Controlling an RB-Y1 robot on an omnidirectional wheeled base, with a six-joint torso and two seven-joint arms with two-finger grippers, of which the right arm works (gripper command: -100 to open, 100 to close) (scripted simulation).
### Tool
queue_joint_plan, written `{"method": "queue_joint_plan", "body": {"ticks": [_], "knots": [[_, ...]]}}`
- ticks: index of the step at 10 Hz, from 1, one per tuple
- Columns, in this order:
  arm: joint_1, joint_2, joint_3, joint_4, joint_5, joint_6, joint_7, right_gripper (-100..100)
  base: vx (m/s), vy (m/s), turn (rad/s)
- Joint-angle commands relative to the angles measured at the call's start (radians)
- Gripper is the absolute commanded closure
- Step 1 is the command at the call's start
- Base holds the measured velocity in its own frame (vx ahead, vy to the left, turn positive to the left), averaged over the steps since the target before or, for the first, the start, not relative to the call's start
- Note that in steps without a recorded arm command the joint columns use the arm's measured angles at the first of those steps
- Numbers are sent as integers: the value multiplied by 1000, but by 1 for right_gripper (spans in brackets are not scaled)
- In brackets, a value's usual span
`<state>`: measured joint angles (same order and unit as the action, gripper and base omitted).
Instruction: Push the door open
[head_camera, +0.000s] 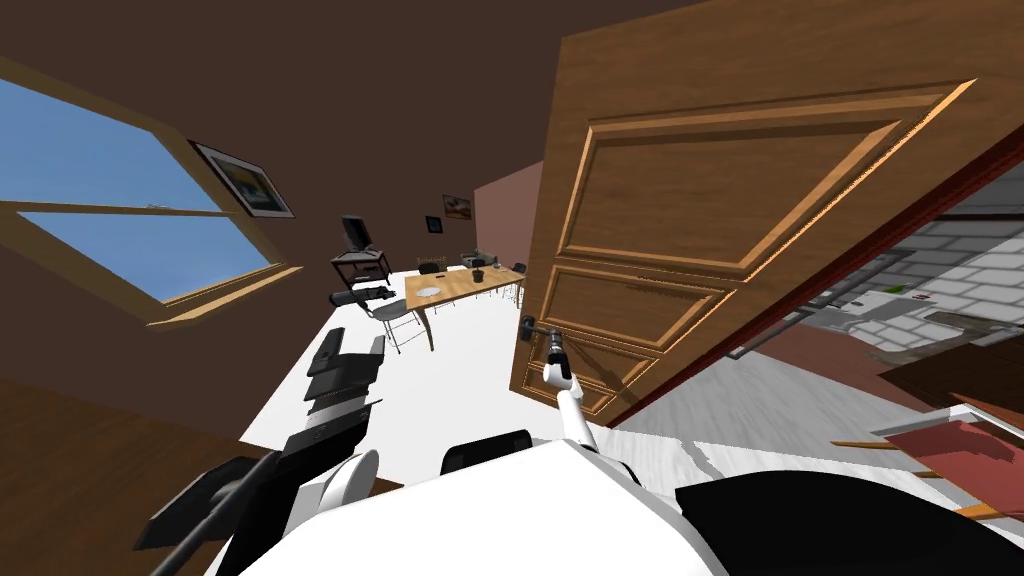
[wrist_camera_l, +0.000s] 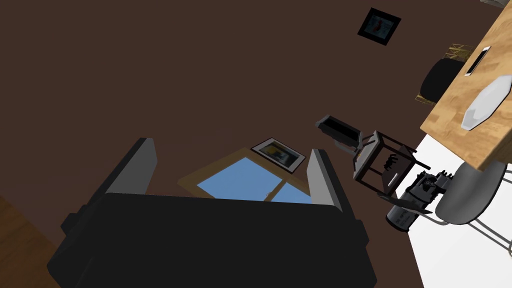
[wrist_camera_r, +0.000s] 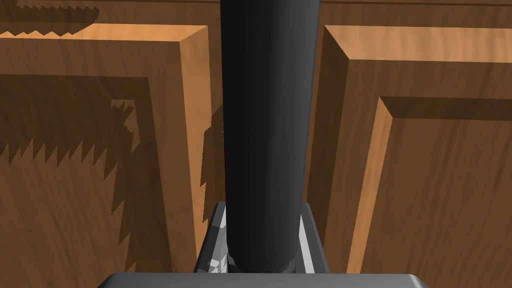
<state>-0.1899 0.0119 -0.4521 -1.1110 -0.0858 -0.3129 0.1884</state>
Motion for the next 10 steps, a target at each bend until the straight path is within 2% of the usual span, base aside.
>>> {"method": "queue_joint_plan", "body": {"ticks": [1,4,8,9,10], "knots": [[-2,1,-31,-14,-8,1,15,100,137,83,-61],[-15,23,-62,-2,-17,-3,38,100,140,131,-71],[-22,37,-78,4,-21,-5,50,100,93,140,-14],[-15,22,-92,7,-23,-9,49,100,24,39,-72],[-12,10,-94,7,-29,-9,55,100,21,-126,-74]]}}
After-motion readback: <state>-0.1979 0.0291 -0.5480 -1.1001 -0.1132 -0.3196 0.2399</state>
